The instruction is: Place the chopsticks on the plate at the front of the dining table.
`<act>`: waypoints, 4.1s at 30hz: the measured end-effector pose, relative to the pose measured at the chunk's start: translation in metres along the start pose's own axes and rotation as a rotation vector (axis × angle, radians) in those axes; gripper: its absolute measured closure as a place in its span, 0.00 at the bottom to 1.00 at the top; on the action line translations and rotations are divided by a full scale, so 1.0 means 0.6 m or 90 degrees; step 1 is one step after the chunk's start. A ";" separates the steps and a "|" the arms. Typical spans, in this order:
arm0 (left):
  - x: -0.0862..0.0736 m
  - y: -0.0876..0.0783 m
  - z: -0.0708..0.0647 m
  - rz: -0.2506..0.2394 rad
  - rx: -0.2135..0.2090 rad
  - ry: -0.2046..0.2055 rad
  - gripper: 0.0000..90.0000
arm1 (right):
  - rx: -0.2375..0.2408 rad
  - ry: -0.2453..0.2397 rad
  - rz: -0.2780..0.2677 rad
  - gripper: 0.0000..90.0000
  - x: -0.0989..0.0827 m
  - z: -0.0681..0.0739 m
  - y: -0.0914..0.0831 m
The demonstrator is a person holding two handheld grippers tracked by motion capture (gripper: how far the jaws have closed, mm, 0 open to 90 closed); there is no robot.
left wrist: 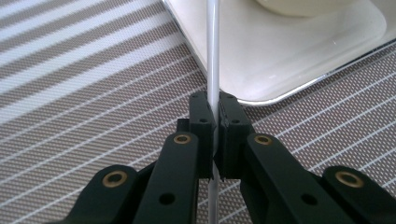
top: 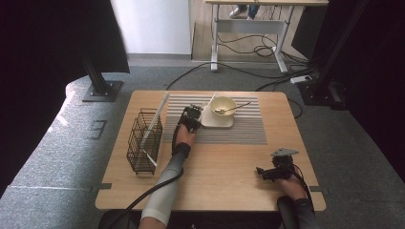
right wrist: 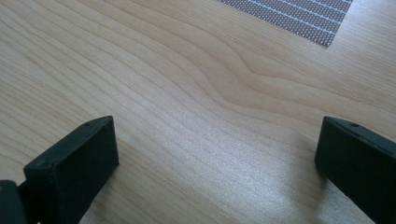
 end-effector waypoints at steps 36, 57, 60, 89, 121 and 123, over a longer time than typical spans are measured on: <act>-0.015 -0.036 -0.012 -0.055 -0.060 0.035 0.57 | 0.000 0.000 0.000 0.00 0.000 0.000 0.000; -0.044 -0.019 -0.031 -0.038 -0.081 0.015 0.89 | 0.000 -0.001 -0.001 0.00 0.000 0.000 0.000; -0.042 -0.015 -0.039 -0.040 -0.086 0.014 0.87 | 0.000 -0.001 -0.001 0.00 0.000 0.000 0.000; -0.021 0.012 -0.097 -0.048 -0.100 0.038 0.73 | 0.000 0.000 -0.001 0.00 0.000 0.000 0.000; -0.001 -0.068 -0.105 -0.129 -0.143 0.064 0.05 | 0.000 0.000 0.000 0.00 0.000 0.000 0.000; 0.002 -0.077 -0.110 -0.136 -0.146 0.072 0.02 | 0.000 0.001 0.000 0.00 0.000 0.000 0.000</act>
Point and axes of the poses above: each handheld gripper's, and its own axes: y roughly forward along the jaws, x roughly out of its top, z roughly to its left, the point moved 8 cm from there along y, roughly forward along the jaws, and after that the axes turned 1 degree about -y, right-handed, at the moved point
